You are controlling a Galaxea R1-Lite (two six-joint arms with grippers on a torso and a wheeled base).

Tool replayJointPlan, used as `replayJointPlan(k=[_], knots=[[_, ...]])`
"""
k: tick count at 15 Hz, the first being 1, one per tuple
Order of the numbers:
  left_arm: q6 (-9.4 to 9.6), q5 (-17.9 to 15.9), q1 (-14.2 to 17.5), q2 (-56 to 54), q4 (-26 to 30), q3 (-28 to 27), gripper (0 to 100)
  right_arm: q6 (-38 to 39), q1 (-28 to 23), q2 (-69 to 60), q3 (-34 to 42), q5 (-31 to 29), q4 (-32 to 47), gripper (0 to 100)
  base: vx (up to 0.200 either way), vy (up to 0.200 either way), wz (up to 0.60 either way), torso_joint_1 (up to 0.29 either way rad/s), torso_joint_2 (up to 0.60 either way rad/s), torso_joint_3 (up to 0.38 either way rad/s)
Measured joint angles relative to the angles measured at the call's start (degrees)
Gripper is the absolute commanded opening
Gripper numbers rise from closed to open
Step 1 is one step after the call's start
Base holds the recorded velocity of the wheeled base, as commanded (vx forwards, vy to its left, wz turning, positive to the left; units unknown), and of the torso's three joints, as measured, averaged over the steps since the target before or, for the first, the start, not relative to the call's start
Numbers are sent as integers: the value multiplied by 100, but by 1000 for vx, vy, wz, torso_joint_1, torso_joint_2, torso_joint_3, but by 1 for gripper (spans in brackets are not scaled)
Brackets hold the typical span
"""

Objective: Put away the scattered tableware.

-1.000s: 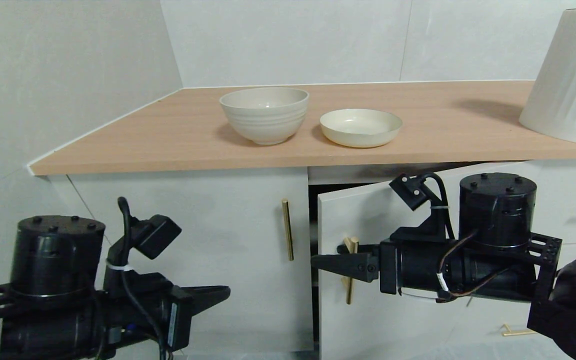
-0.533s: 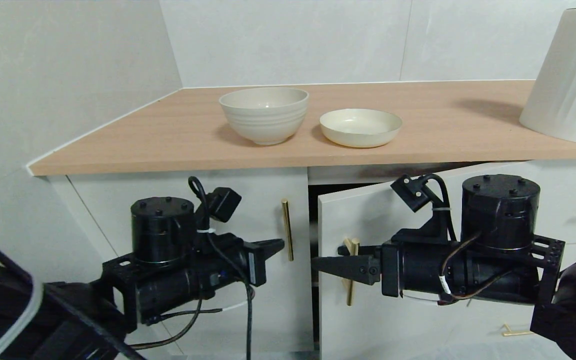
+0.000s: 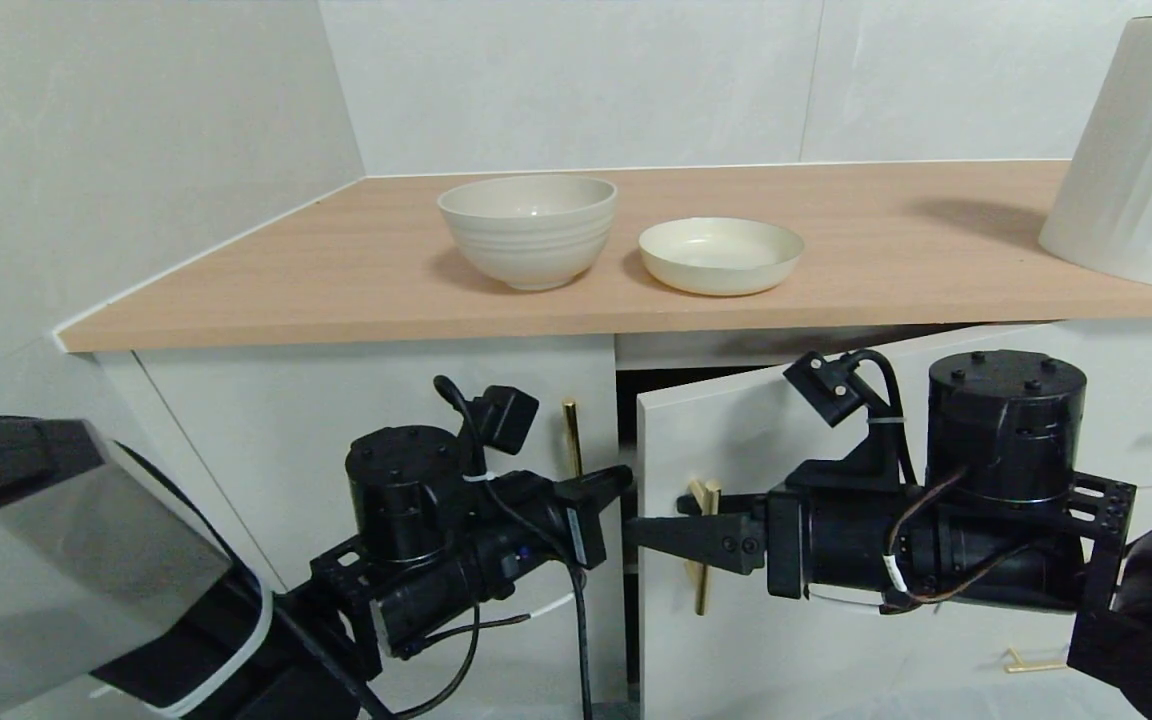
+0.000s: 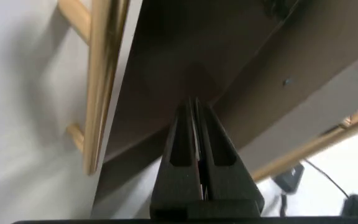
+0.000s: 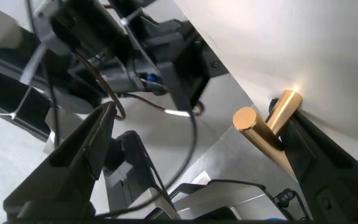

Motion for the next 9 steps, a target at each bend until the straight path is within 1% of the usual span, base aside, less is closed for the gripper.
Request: replayJointPlan(k=[3, 5, 6, 9], knots=[[7, 121, -139, 335, -629, -5, 0, -13, -1, -9, 40, -5, -11, 100, 0, 0, 0, 0, 0, 0], [11, 127, -172, 471, -892, -11, 0, -37, -6, -35, 88, -6, -11, 100, 0, 0, 0, 0, 0, 0], [16, 127, -177, 503, -955, -11, 0, -82, -9, -46, 121, -9, -9, 100, 0, 0, 0, 0, 0, 0], [18, 123, -213, 547, -1090, -6, 0, -655, -23, -79, 295, -9, 18, 100, 0, 0, 0, 0, 0, 0]])
